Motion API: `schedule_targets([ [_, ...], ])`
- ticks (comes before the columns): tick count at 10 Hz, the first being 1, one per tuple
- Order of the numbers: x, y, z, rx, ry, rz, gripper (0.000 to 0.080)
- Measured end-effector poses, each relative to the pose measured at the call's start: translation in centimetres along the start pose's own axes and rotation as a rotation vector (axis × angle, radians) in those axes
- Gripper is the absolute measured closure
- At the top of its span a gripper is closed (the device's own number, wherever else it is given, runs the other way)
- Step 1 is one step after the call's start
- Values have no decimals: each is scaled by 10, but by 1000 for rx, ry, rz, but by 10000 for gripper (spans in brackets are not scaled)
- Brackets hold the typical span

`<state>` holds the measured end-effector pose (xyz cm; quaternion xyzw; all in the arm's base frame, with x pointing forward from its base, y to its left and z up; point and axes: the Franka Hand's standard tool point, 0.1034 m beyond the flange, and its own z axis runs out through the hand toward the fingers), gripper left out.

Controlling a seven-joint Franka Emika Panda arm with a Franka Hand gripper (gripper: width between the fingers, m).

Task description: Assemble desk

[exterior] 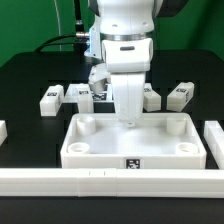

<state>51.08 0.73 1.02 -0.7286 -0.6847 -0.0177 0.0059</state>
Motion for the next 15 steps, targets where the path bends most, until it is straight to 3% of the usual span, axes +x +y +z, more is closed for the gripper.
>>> schedule_targets([
  [5, 15, 22, 0, -26, 14, -10, 745],
  [9, 18, 24, 0, -14, 14, -2, 745],
  [11, 19, 24, -4, -18, 13, 14, 499],
  [12, 20, 24, -7, -21, 13, 32, 499],
  [13, 21, 23, -12, -33, 13, 59, 317],
  [14, 22, 18, -18, -44, 14, 102, 207],
  [15, 25, 9, -25, -44, 12, 178, 207],
])
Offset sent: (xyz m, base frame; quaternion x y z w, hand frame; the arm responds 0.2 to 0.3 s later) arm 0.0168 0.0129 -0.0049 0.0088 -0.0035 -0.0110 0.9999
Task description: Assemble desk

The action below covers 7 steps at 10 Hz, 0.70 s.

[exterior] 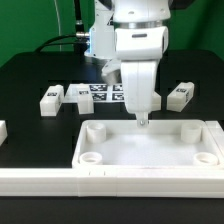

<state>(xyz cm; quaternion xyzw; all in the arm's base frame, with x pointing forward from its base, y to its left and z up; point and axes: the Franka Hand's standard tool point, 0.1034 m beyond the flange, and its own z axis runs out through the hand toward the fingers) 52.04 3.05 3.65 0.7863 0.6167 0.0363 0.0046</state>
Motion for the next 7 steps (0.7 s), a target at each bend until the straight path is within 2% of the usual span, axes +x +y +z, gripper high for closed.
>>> schedule_targets([
  [1, 4, -8, -8, -3, -3, 73, 161],
  [4, 20, -26, -23, -10, -6, 268, 151],
  [6, 37, -33, -23, -9, -3, 360, 151],
  [7, 39, -33, -23, -11, 0, 354, 151],
])
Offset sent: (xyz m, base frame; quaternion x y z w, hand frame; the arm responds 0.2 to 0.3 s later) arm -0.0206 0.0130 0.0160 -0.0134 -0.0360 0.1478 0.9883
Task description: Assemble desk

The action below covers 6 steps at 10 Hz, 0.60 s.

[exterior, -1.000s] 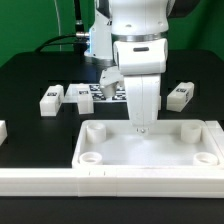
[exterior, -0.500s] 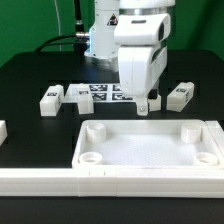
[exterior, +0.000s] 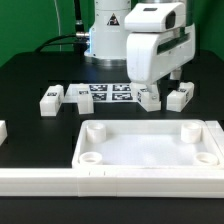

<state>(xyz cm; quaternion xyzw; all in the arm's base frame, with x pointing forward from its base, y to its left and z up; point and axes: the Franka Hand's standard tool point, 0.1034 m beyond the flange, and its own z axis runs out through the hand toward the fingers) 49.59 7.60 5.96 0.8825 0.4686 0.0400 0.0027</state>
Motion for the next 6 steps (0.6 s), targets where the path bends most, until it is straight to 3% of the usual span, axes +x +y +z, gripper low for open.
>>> schedule_targets([
  [4, -1, 0, 2, 3, -2, 27, 151],
  [6, -5, -5, 4, 14, -2, 271, 151],
])
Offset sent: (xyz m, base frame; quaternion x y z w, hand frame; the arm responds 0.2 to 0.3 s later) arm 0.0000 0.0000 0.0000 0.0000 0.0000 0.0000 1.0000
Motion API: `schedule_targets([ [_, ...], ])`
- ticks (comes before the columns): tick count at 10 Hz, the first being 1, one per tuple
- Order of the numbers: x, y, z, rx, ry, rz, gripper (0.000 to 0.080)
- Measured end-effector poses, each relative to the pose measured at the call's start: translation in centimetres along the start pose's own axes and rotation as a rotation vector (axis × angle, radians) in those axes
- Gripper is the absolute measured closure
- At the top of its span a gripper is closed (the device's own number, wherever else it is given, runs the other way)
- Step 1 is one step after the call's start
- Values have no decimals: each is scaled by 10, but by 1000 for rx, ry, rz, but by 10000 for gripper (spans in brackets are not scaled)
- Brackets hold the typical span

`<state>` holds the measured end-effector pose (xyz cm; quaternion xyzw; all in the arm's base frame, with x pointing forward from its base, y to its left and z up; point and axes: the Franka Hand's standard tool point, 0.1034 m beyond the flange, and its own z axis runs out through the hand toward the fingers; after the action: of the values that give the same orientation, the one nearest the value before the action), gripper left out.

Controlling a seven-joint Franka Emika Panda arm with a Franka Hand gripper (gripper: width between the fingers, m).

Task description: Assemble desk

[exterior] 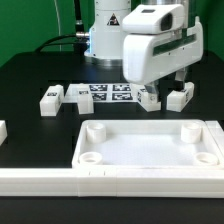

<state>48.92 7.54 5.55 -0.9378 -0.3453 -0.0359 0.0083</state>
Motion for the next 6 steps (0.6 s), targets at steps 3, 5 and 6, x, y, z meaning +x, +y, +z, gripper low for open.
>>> schedule_targets([
  [3, -1, -12, 0, 23, -2, 360, 151],
  [5, 1, -13, 1, 31, 10, 457, 151],
  [6, 1, -13, 2, 36, 10, 534, 151],
])
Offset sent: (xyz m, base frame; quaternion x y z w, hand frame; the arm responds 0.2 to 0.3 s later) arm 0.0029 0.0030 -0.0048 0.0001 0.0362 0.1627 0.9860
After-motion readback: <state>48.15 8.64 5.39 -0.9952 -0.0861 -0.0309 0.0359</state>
